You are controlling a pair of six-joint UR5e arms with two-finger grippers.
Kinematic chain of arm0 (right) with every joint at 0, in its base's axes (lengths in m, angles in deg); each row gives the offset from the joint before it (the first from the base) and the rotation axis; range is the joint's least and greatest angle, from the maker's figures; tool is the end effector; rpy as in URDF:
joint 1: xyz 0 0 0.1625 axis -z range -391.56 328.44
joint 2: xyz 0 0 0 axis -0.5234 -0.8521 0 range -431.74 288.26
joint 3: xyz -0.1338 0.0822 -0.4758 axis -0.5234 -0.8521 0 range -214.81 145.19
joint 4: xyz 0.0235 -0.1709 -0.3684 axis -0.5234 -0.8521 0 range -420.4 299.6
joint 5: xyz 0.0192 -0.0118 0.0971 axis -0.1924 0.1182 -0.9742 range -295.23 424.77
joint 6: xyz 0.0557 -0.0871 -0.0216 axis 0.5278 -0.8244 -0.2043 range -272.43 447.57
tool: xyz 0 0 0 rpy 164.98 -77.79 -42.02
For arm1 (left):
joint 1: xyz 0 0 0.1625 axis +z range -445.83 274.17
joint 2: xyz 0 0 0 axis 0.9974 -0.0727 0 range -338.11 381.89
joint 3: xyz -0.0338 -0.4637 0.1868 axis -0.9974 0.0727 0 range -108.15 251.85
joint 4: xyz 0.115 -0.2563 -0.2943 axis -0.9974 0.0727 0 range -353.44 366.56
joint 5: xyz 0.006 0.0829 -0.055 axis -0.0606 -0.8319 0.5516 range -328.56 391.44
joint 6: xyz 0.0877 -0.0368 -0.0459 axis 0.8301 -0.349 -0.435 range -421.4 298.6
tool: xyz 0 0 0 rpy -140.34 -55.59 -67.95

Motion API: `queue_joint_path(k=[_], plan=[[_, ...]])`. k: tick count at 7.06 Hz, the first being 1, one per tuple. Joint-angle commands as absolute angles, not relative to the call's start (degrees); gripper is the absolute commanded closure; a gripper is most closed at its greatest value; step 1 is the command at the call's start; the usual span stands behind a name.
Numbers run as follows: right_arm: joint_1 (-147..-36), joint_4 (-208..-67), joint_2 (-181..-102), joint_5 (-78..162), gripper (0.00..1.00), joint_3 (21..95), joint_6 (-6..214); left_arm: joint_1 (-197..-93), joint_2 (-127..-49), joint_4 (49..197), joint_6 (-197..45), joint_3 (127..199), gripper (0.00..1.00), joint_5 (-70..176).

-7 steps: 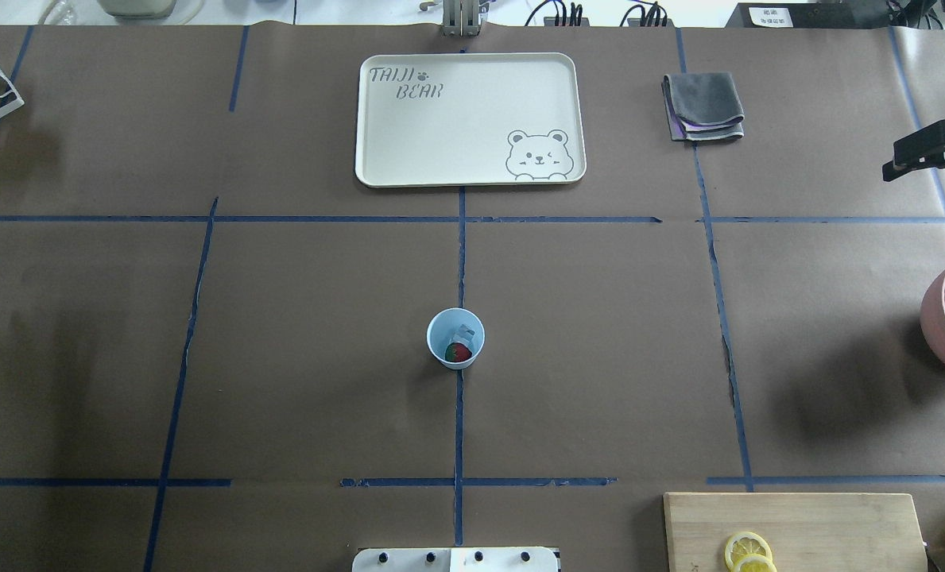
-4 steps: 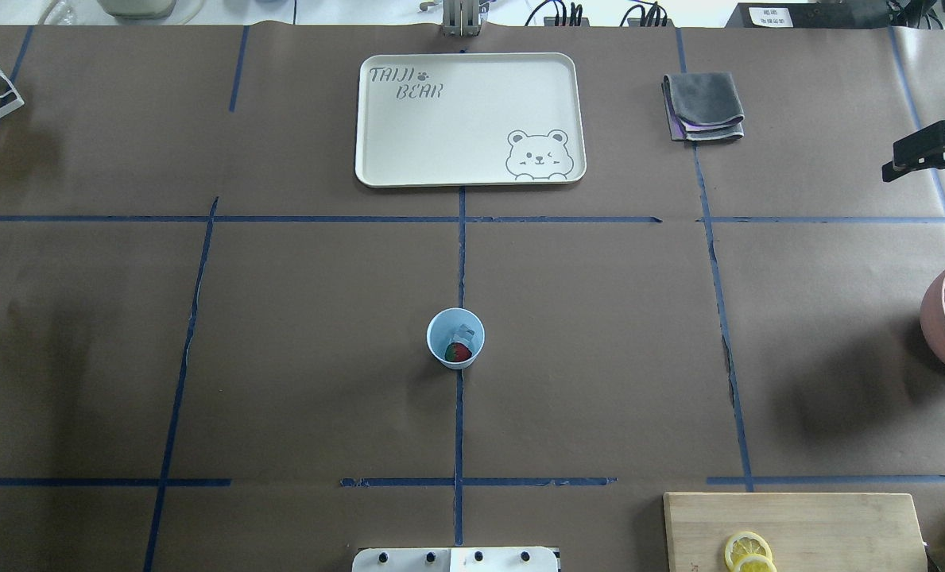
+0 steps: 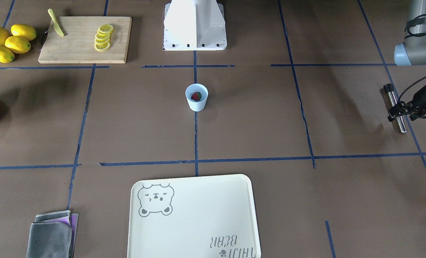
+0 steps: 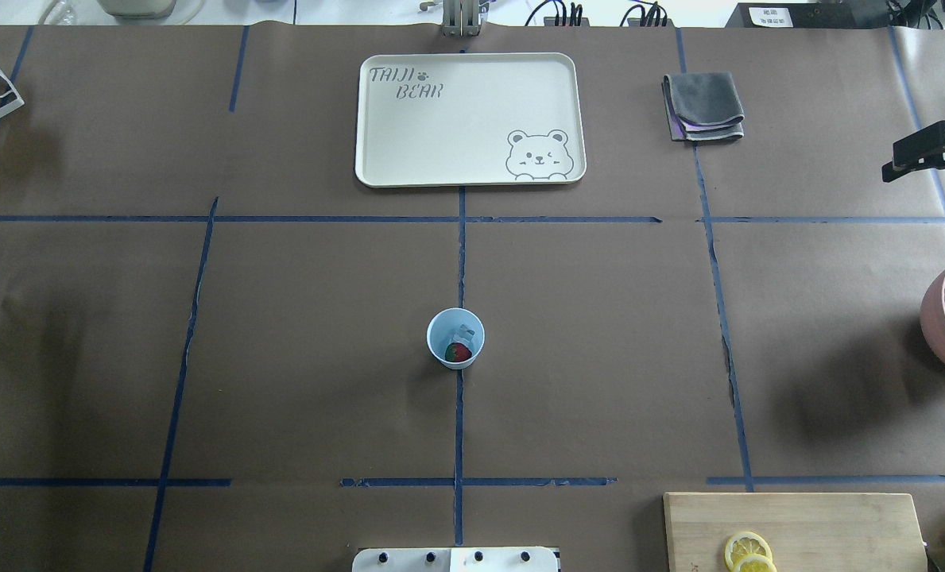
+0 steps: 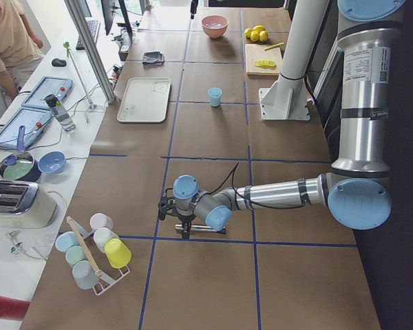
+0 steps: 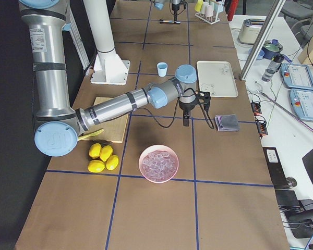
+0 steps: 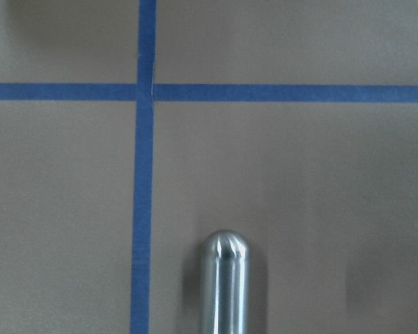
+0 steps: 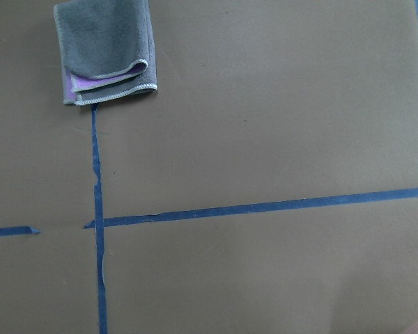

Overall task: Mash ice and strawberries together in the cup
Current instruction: 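Lower the left gripper onto the steel muddler and grasp it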

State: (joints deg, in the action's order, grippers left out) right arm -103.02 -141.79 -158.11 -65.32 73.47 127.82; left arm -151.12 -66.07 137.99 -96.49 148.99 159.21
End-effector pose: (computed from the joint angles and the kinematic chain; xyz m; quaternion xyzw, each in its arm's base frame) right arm -0.1019 -0.5092 0.5382 0.0531 -0.4094 0.0821 0.9071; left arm 0.1384 -0.4647 0.7922 0.0310 0.3813 -0.0093 0.9239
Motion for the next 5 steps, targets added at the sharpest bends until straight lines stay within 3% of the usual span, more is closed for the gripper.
queue_joint_path(k=[1,4,5], plan=[[-103.0,-141.8,-158.0,-65.3,0.01,73.5,127.8,-150.8,-66.3,138.0,-96.3,148.4,0.11,159.2],[-103.0,-141.8,-158.0,-65.4,0.01,73.6,127.8,-150.8,-66.2,138.0,-96.2,147.7,0.37,159.2],[-103.0,-141.8,-158.0,-65.4,0.01,73.6,127.8,-150.7,-66.2,138.0,-96.2,147.8,0.6,159.2]])
